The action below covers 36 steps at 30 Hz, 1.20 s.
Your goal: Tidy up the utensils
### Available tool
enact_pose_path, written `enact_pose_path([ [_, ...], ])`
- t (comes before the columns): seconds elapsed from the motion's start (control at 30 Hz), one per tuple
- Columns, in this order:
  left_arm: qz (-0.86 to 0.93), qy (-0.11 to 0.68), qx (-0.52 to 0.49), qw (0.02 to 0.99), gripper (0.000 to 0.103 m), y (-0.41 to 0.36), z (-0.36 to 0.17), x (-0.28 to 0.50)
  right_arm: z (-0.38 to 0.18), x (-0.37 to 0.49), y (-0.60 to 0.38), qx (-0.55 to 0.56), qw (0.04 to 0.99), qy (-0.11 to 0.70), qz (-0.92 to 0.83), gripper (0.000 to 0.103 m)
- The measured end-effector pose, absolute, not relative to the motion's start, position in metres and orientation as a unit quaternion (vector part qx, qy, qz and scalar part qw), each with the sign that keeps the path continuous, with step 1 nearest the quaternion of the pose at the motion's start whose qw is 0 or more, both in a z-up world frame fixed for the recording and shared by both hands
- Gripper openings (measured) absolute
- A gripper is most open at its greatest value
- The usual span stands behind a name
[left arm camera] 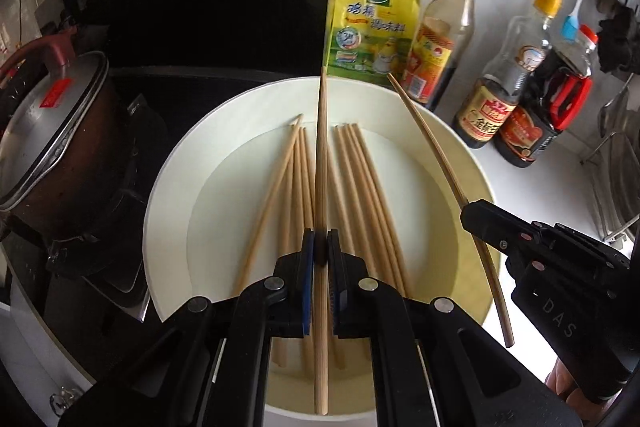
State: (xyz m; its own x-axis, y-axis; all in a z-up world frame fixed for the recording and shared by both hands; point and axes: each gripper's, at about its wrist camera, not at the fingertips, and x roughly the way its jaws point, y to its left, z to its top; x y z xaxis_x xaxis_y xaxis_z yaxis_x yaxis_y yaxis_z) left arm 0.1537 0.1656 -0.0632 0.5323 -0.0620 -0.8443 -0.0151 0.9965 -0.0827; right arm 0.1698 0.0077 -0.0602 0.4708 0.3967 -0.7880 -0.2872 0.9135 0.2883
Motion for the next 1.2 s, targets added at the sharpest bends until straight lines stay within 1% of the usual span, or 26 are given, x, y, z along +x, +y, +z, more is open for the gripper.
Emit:
enact_pose_path([
  [0.2,-0.007,0.512,-0.045,0.858,0.007,0.179,-0.087,0.169,-0.083,0.185,0.031,0.054,0.837,0.508,0.195,0.006],
  [0.37,0.0,0.523,-0.043,0.851,0.008,0.184,-0.094,0.174,-0.088,0.189,0.034,0.051,0.833,0.517,0.19,0.007],
  [0.4,0.003,0.523,-0.044,0.851,0.009,0.185,-0.093,0.174,-0.087,0.189,0.033,0.05,0.834,0.516,0.188,0.009],
  [0.43,0.006,0.523,-0.047,0.851,0.017,0.187,-0.092,0.174,-0.086,0.19,0.034,0.05,0.836,0.514,0.186,0.011],
  [0.47,0.008,0.521,-0.051,0.852,0.022,0.189,-0.09,0.173,-0.083,0.189,0.033,0.048,0.838,0.511,0.184,0.014],
  [0.53,0.015,0.515,-0.056,0.855,0.036,0.191,-0.085,0.172,-0.077,0.187,0.03,0.042,0.845,0.502,0.18,0.015],
  [0.57,0.017,0.512,-0.055,0.857,0.041,0.193,-0.083,0.17,-0.074,0.185,0.029,0.039,0.847,0.499,0.177,0.015],
  [0.6,0.021,0.509,-0.055,0.859,0.053,0.194,-0.08,0.169,-0.072,0.184,0.026,0.038,0.85,0.496,0.175,0.018],
  [0.63,0.024,0.506,-0.055,0.86,0.071,0.195,-0.077,0.167,-0.069,0.182,0.024,0.037,0.852,0.493,0.172,0.023],
  [0.67,0.026,0.502,-0.056,0.863,0.079,0.196,-0.074,0.164,-0.067,0.18,0.022,0.037,0.853,0.491,0.17,0.026],
  [0.7,0.028,0.496,-0.058,0.866,0.085,0.197,-0.07,0.16,-0.064,0.179,0.021,0.037,0.854,0.49,0.169,0.029],
  [0.77,0.032,0.489,-0.056,0.87,0.086,0.198,-0.064,0.154,-0.059,0.174,0.019,0.034,0.855,0.489,0.168,0.032],
  [0.83,0.037,0.487,-0.054,0.871,0.087,0.199,-0.059,0.149,-0.056,0.168,0.017,0.031,0.856,0.49,0.165,0.04],
  [0.97,0.041,0.48,-0.059,0.874,0.089,0.199,-0.049,0.142,-0.05,0.157,0.013,0.032,0.856,0.49,0.163,0.044],
  [1.03,0.046,0.473,-0.062,0.878,0.091,0.2,-0.042,0.138,-0.048,0.152,0.012,0.033,0.856,0.491,0.161,0.048],
  [1.13,0.053,0.463,-0.061,0.883,0.094,0.198,-0.033,0.132,-0.044,0.146,0.009,0.036,0.856,0.49,0.162,0.05],
  [1.2,0.058,0.462,-0.061,0.883,0.095,0.197,-0.03,0.128,-0.041,0.143,0.008,0.039,0.855,0.49,0.163,0.05],
])
